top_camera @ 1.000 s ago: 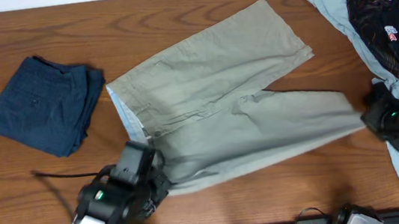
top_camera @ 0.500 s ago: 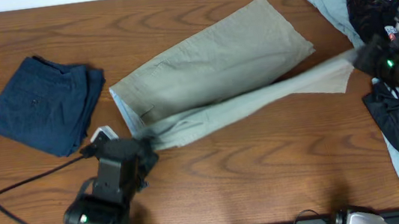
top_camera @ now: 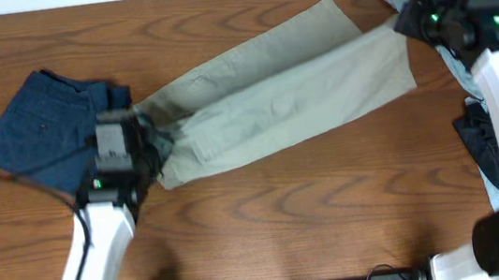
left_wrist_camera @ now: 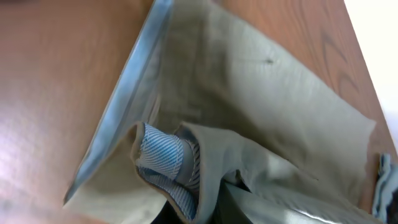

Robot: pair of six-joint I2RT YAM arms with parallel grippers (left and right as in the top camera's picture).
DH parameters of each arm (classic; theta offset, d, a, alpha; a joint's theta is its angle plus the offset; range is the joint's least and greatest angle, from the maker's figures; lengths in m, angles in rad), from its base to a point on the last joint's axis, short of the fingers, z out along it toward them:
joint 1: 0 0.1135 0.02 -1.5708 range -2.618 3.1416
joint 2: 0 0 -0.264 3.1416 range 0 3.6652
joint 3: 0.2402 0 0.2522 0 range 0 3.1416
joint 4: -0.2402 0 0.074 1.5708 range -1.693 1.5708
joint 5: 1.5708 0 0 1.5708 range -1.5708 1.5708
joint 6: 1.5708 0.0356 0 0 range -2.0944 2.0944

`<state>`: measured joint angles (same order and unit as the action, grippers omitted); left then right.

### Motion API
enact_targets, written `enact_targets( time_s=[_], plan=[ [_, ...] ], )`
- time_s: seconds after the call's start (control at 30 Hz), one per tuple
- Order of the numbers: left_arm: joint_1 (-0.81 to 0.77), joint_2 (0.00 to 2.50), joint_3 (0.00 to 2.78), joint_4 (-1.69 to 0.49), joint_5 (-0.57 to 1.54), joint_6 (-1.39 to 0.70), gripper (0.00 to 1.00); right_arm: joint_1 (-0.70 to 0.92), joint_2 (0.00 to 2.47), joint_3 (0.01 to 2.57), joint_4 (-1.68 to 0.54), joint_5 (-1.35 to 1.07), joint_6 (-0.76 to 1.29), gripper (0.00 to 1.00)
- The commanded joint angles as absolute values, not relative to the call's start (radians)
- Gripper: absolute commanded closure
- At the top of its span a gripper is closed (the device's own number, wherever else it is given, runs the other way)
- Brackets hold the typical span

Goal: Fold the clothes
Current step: 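Lift the shorts with both grippers and carry them toward the navy garment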

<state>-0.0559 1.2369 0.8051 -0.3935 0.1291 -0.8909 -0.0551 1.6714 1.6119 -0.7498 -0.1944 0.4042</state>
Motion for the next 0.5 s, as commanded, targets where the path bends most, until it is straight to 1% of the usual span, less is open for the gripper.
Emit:
enact_targets(
  time_s=[0.0, 0.3, 0.47],
  plan=[
    [0.007, 1.350, 0.889, -0.393, 0.060, -0.785, 0.94, -0.050, 1.745, 1.668, -0.702, -0.105, 0.387, 0.99],
    [0.028, 1.565, 0.945, -0.276, 0.055, -0.786, 0.94, 0.024, 1.908, 1.670, -0.441, -0.105, 0.387, 0.99],
    [0.029, 1.623, 0.945, -0.158, -0.026, -0.785, 0.94, 0.070, 1.996, 1.670, -0.297, -0.109, 0.396, 0.99]
  ],
)
